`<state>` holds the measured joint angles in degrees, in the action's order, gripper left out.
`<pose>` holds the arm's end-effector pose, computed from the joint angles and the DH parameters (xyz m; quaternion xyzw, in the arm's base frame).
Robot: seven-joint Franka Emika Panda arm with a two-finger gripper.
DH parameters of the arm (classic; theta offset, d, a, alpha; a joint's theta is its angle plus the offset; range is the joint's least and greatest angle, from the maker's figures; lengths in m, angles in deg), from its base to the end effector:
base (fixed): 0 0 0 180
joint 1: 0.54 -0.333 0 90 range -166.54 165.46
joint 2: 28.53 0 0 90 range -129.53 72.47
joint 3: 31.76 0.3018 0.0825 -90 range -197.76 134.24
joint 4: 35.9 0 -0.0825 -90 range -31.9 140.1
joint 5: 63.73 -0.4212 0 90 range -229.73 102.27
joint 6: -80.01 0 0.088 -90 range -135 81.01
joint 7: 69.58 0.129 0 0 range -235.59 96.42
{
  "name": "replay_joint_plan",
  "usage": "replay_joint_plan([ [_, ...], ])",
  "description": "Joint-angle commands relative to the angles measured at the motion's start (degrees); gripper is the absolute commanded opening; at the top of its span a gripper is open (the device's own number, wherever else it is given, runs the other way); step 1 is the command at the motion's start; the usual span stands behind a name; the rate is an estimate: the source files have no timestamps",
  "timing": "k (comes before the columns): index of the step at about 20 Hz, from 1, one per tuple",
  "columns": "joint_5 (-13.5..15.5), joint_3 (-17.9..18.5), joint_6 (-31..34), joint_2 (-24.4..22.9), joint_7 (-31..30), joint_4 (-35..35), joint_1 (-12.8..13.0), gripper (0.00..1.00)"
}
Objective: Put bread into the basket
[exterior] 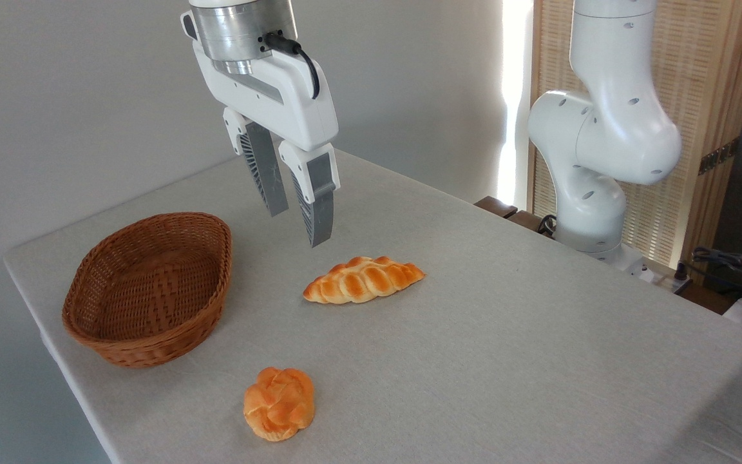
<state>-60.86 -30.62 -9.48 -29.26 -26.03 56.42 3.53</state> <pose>0.5841 -0.0363 0.5746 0.9185 -0.3942 -0.0084 0.0300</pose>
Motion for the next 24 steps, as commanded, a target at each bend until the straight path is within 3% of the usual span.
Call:
replay_joint_plan([
  [1,0.74,0.53,-0.87,-0.33,-0.4,0.15,0.33,1.0],
  [24,0.74,0.36,-1.57,-1.72,-0.05,2.33,0.33,1.0],
])
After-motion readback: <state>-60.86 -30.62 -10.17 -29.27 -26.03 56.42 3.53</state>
